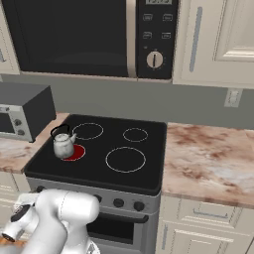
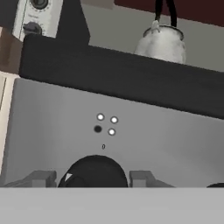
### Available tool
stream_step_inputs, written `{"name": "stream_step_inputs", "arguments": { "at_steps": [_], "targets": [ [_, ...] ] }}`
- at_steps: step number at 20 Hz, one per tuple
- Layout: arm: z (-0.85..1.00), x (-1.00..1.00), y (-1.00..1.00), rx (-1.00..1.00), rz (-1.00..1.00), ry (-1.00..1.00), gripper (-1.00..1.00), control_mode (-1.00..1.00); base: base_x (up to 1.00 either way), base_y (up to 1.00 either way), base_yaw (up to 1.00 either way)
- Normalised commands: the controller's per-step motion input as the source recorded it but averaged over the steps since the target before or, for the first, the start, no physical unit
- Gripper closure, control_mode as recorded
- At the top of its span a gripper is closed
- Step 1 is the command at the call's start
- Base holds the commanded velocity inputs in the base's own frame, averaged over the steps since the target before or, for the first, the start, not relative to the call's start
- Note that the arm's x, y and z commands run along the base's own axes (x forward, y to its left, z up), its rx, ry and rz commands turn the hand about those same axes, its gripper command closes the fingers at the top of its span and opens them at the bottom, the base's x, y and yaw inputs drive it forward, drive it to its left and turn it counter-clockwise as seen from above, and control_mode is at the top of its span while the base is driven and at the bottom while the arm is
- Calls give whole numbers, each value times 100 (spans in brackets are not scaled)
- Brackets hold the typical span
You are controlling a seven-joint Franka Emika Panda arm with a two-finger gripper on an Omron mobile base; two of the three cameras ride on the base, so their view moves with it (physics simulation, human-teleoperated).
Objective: Lower the heat of the kettle.
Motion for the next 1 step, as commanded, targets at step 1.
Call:
{"name": "stream_step_inputs", "arguments": {
  "at_steps": [1],
  "targets": [
    [9, 4, -17, 31, -3, 0, 100, -100, 0, 0, 0]
  ]
}}
